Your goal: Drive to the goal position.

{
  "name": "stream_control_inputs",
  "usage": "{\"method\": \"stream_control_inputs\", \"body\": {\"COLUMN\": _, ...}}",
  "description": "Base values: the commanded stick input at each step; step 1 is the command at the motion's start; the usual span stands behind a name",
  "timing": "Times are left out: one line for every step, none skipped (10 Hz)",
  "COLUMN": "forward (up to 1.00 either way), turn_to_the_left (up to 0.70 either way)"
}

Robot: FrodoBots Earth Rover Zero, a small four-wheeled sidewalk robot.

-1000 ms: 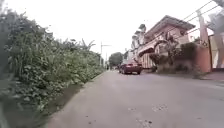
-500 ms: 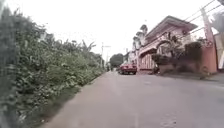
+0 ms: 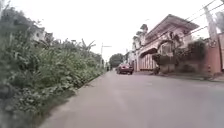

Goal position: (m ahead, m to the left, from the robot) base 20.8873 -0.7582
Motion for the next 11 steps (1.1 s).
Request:
{"method": "stream_control_inputs", "body": {"forward": 0.7, "turn_to_the_left": -0.01}}
{"method": "stream_control_inputs", "body": {"forward": 0.7, "turn_to_the_left": -0.01}}
{"method": "stream_control_inputs", "body": {"forward": 0.7, "turn_to_the_left": 0.0}}
{"method": "stream_control_inputs", "body": {"forward": 0.7, "turn_to_the_left": 0.0}}
{"method": "stream_control_inputs", "body": {"forward": 0.7, "turn_to_the_left": 0.0}}
{"method": "stream_control_inputs", "body": {"forward": 0.7, "turn_to_the_left": 0.0}}
{"method": "stream_control_inputs", "body": {"forward": 0.7, "turn_to_the_left": -0.01}}
{"method": "stream_control_inputs", "body": {"forward": 0.7, "turn_to_the_left": -0.08}}
{"method": "stream_control_inputs", "body": {"forward": 0.7, "turn_to_the_left": -0.22}}
{"method": "stream_control_inputs", "body": {"forward": 0.7, "turn_to_the_left": -0.13}}
{"method": "stream_control_inputs", "body": {"forward": 0.7, "turn_to_the_left": -0.04}}
